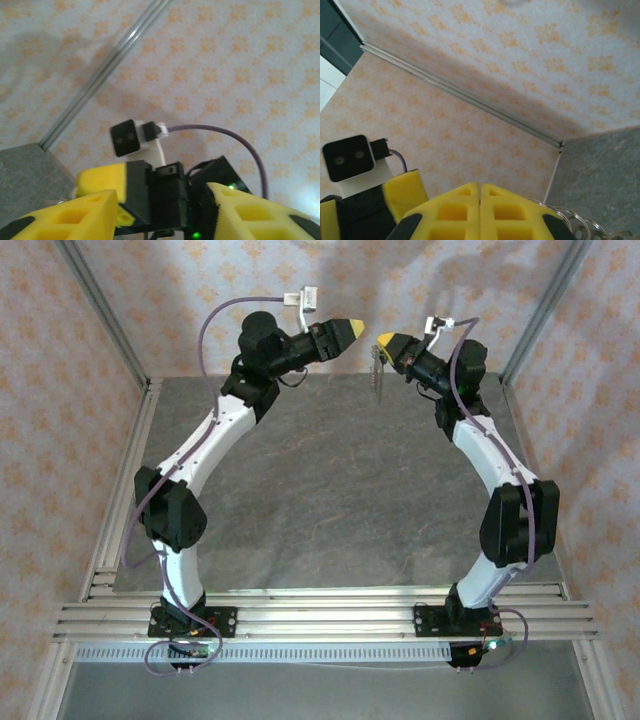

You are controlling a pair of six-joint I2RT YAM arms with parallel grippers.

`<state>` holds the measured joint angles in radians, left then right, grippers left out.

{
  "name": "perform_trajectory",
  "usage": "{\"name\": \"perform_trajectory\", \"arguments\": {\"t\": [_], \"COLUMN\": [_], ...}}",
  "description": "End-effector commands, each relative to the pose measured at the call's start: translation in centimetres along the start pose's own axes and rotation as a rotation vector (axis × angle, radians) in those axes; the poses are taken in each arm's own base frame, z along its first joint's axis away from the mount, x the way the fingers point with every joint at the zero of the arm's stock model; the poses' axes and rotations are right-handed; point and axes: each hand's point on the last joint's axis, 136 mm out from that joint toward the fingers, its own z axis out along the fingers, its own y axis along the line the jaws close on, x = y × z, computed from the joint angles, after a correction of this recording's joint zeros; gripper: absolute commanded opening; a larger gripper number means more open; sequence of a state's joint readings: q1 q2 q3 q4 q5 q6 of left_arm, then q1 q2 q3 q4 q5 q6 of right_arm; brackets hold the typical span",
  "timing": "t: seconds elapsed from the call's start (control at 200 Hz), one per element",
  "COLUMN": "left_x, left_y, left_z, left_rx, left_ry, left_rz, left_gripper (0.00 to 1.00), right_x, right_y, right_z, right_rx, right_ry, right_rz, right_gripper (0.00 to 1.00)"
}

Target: Put the keys on the keyring

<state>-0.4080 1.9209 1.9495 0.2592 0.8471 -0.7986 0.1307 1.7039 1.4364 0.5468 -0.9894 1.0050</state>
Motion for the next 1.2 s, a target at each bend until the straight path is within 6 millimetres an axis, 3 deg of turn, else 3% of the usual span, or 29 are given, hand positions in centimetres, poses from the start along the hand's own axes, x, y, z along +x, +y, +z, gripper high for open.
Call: {"name": "perform_trajectory", "arguments": {"t": [0.0,0.44,1.196], "left_x": [2.3,3.3,4.0], "left_y": [1.7,4.2,2.8], "left_z": [0.9,1.6,3.4], "left_rx": [0.011,-0.018,0.024], "left_ry": [0.101,0.11,0.118], "left_rz": [-0.018,-0.055,-0.064], "left_gripper": [0.45,0.44,0.32], "right_x": [-0.2,-0.5,0.2], "right_y": [4.0,4.5,4.2], "right_z": [0.0,0.0,-0.3], "right_rx": [-0.144,-0.17,-0.161], "right_ry": [0.043,0.028,0.035], "right_rz": [-0.05,-0.039,-0.031], "right_gripper": [0.0,0.0,0.0]}}
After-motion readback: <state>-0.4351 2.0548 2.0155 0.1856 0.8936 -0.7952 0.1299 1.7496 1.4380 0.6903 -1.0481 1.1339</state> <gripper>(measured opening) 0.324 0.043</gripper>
